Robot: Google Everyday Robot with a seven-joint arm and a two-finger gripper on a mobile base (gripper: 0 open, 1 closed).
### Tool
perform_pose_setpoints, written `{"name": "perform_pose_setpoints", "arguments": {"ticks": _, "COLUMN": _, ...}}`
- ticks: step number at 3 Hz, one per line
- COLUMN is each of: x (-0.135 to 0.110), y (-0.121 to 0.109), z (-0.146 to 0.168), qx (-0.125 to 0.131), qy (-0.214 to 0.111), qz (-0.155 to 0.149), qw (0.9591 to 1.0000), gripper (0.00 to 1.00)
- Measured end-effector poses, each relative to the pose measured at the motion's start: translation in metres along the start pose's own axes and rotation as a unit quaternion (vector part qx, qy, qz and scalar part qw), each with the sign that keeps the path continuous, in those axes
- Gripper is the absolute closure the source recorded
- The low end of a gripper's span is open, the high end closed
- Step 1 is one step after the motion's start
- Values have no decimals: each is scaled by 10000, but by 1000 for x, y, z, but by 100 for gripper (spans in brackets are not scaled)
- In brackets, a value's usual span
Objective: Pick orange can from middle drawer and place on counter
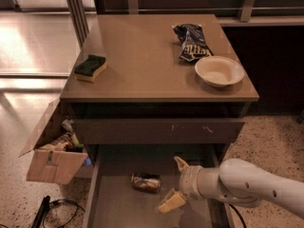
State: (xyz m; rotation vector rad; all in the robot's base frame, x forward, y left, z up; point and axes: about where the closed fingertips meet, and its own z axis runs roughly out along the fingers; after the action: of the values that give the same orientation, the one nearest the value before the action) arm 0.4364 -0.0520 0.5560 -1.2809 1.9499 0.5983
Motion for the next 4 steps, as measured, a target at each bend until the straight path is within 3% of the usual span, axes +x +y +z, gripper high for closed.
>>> {"name": "perform_pose_setpoints", "arguments": {"ticks": 1, "x": 10, "y": -4, "z": 15, "qx": 21, "qy": 58, "qz": 20, "qw": 10000, "gripper": 0}}
{"name": "perform_pose_setpoints", "arguments": {"ticks": 2, "x": 23, "y": -8, "z": 52, "qx": 21, "qy": 200, "qz": -263, "qw": 9995, "gripper": 0}}
{"name": "perform_pose_setpoints", "arguments": {"ticks": 4, "x": 21, "y": -41, "z": 117, "qx": 357, "qy": 140, "qz": -1127, "qw": 9929, "gripper": 0}}
